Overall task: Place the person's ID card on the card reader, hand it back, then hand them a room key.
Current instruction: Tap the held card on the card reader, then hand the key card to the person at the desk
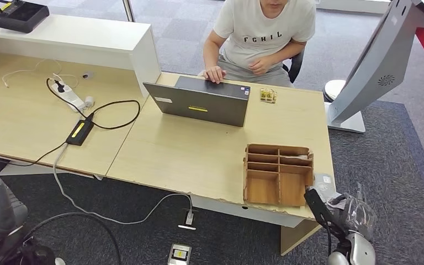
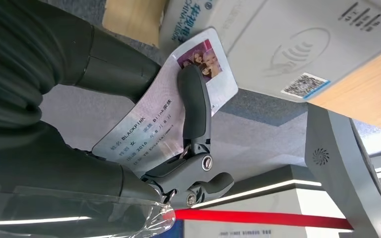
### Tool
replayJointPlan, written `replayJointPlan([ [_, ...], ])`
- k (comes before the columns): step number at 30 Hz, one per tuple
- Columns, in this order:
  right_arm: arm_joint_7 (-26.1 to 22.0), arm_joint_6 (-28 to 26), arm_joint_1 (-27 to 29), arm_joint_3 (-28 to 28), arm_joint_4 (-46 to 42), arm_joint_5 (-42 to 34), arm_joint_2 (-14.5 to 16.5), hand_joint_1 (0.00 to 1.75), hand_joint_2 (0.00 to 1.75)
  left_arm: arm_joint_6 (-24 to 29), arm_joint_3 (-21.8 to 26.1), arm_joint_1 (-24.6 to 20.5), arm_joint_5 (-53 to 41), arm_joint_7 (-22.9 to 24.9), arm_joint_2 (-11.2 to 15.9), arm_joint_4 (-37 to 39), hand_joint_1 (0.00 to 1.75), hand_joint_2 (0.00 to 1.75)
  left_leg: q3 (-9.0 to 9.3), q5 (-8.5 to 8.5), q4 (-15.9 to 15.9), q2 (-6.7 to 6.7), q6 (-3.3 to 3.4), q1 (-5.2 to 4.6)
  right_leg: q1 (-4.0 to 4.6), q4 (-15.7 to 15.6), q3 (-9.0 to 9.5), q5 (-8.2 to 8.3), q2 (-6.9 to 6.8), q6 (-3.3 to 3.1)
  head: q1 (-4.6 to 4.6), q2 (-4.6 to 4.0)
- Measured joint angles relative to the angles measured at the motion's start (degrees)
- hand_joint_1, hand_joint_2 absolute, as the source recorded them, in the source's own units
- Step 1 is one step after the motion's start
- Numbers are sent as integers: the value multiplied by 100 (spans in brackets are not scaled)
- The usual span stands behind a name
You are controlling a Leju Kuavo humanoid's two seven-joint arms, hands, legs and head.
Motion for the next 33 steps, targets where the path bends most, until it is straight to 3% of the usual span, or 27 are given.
replayJointPlan([
  [5, 410, 660, -358, 16, -631, 806, -90, 175, 175, -37, -100, -180, 131, 0, 94, 119, 0, 175, -23, 18, 1, 0, 5, -11, -12, 3, -19, 18, 0, 1, -1, 0],
  [11, 740, 1724, -1372, 43, -1752, 1694, -179, 175, 175, -26, -260, -355, 336, 0, 211, 280, 0, 175, -72, 47, 5, 1, 4, -15, -16, 5, -76, 45, 0, 3, -1, 0],
  [16, 846, 2220, -2156, 126, -2289, 1996, -179, 175, 175, -82, -368, -441, 419, 0, 261, 402, 0, 175, -89, 51, 4, -1, 2, -14, -15, 7, -88, 46, -3, 3, -1, 0],
  [22, 692, 2191, -2783, 409, -2292, 2070, 30, 175, 175, -43, -416, -494, 448, 0, 261, 493, 0, 175, -101, 50, 2, -2, 2, -13, -15, 9, -92, 46, -3, 2, -1, 0],
  [33, 280, 1473, -3356, 1087, -1289, 1859, 811, 175, 175, 419, -419, -394, 285, 0, 261, 417, 0, 175, -110, 52, 0, -10, 0, -7, -10, 14, -98, 45, -12, 1, -1, 0],
])
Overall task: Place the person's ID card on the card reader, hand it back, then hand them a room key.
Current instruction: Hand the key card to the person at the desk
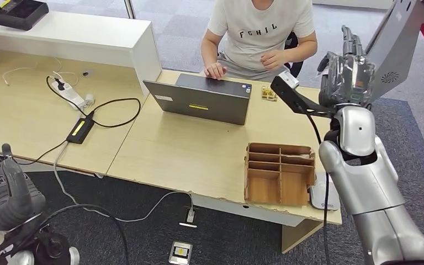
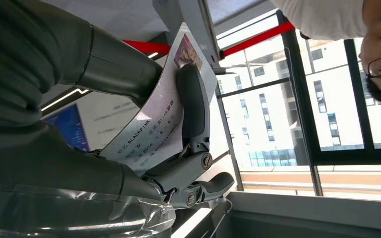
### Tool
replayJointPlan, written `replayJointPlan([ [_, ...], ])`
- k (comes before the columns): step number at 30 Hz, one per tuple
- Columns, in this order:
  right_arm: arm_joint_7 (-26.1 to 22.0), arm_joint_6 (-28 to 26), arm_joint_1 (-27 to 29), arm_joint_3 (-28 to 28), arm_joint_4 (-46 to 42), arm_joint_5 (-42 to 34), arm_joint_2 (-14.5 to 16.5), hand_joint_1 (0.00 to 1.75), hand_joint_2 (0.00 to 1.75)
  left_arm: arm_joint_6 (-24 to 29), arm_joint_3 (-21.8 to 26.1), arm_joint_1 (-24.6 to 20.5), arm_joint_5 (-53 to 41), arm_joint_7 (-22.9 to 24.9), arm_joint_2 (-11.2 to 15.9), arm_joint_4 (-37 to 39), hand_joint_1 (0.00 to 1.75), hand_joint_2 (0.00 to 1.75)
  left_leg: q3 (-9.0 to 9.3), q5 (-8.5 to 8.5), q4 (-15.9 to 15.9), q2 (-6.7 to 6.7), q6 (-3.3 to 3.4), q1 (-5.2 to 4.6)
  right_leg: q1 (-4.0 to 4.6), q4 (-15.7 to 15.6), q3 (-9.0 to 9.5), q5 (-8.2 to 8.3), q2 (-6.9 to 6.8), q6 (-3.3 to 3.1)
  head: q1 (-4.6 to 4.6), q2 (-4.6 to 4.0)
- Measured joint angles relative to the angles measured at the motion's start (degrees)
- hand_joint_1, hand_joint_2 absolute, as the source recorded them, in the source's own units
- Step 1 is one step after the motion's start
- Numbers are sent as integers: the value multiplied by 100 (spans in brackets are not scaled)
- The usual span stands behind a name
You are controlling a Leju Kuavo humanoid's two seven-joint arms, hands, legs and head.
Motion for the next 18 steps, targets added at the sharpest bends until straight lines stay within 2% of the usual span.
replayJointPlan([
  [8, -140, -168, -147, 452, 737, -48, 599, 175, 175, 474, -2, 239, -317, 0, -13, -344, 0, 175, -2, 0, 0, -3, 0, 1, 2, 0, -6, -3, -3, -2, 1, 0],
  [18, -174, -168, -183, 746, 1216, -43, 979, 175, 175, 597, 9, 517, -544, -1, -112, -718, 0, 175, -2, 0, 1, -3, 0, 0, 2, -1, -8, -2, -3, -2, 1, 0],
])
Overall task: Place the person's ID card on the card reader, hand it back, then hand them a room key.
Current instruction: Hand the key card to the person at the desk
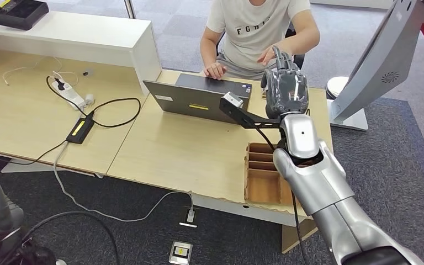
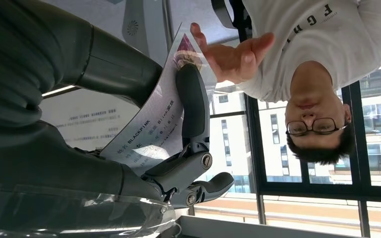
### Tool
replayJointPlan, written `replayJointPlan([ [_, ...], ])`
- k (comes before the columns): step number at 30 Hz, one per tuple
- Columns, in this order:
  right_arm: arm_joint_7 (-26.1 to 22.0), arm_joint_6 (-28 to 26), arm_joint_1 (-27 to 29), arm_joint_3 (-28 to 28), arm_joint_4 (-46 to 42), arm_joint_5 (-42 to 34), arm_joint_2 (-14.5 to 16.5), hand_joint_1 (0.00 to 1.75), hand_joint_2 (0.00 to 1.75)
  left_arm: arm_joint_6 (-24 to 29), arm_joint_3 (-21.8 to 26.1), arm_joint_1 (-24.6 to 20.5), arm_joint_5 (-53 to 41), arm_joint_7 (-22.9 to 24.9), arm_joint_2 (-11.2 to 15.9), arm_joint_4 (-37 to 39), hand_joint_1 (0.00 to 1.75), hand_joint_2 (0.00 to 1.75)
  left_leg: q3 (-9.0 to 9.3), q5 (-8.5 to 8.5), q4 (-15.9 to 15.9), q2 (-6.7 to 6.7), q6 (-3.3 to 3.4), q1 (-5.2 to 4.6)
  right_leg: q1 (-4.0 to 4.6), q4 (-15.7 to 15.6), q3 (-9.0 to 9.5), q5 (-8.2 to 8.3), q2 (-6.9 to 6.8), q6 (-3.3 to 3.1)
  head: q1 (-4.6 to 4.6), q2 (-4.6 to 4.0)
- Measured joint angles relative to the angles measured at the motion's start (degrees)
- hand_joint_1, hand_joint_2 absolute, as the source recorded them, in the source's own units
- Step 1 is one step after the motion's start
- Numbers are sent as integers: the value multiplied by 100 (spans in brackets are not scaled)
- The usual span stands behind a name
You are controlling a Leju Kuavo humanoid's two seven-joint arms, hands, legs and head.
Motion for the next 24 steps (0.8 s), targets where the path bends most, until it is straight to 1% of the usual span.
replayJointPlan([
  [4, 26, 30, -97, 78, 143, -1, 82, 175, 175, -199, 18, 70, 41, -1, -47, -70, 0, 175, 0, 0, 0, 0, 0, 0, 0, 0, -1, 0, 0, 0, 0, 0],
  [11, 66, 142, -241, 168, 381, -8, 124, 175, 175, -655, 167, 90, 127, 1, -161, -75, 0, 175, 1, 1, 1, 0, 0, 0, 0, 0, -1, 1, 0, 0, -1, 0],
  [20, 260, 344, -464, 263, 734, 86, 125, 175, 175, -841, 305, 112, 184, 1, -270, -73, 0, 175, 2, 0, 1, 0, -1, 0, 0, 0, -2, 1, 1, 0, 0, 0],
  [22, 279, 380, -491, 270, 806, 102, 118, 107, 175, -915, 329, 119, 208, 1, -287, -72, 0, 175, 2, 0, 1, 0, -1, 0, 0, 0, -2, 1, 1, 0, 1, 0],
  [24, 298, 401, -512, 282, 889, 120, 109, 20, 175, -1004, 360, 120, 223, 1, -306, -67, 0, 175, 2, 0, 1, 0, -1, -1, 0, 0, -2, 1, 1, 0, 1, 0],
])
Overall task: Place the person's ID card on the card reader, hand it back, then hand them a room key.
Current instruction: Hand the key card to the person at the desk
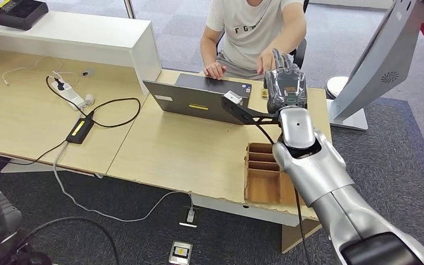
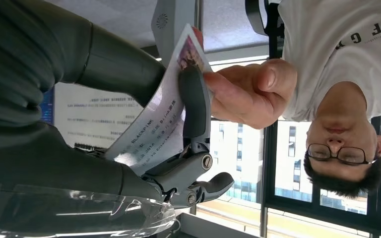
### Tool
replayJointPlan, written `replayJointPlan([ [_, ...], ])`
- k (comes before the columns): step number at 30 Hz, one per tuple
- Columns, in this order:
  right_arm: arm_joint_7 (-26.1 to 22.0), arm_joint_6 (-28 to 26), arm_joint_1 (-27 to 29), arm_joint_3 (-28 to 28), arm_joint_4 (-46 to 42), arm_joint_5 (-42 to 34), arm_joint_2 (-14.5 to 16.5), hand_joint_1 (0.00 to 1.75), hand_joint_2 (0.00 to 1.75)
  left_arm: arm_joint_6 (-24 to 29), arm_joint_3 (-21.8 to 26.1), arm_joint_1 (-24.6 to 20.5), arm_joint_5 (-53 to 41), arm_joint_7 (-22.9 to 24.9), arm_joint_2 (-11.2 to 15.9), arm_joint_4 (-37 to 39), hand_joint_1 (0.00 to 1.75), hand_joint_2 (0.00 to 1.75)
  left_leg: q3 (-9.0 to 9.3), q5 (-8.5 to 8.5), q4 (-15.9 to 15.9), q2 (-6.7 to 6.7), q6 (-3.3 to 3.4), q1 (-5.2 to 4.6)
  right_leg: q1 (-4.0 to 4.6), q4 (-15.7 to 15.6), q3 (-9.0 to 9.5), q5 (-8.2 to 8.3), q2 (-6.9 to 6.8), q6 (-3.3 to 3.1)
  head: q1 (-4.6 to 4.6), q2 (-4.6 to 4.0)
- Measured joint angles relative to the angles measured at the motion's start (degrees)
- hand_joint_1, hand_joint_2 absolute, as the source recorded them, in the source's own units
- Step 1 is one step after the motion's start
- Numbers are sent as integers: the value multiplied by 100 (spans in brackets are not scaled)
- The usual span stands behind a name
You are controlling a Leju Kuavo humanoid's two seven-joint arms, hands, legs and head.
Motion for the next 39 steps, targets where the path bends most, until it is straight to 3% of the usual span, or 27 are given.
replayJointPlan([
  [2, 30, 2, -18, 17, 80, 22, -10, 0, 175, -79, 32, -1, 10, 0, -19, 10, 0, 175, 0, 0, 0, 0, 0, 0, 0, 0, 0, 0, 0, 0, -1, 0],
  [14, 113, -120, -83, 81, 320, 80, -168, 0, 175, -335, 84, -46, 68, 0, -72, 153, 0, 175, 5, 0, 1, 1, 0, -1, 0, -1, 0, 0, 2, 0, -1, 0],
  [22, -42, -522, 92, 52, -119, -14, -468, 0, 175, -358, 131, -66, 44, 0, -109, 215, 0, 175, 11, -1, 3, 2, 0, -1, 0, -3, 2, 0, 4, 0, 0, 0],
  [30, -237, -230, 995, -191, -1692, -18, -952, 0, 175, -416, 245, 5, -68, 0, -219, 221, 0, 175, 17, -2, 3, 2, 0, -1, 2, -6, 9, -1, 2, 0, -1, 0],
  [39, -254, 132, 3400, -794, -4697, -184, -1735, 0, 175, -517, 387, 171, -274, -1, -301, 172, 0, 175, 18, -18, 1, 0, 2, -2, 0, -9, 13, -9, 3, -1, 0, 0],
])
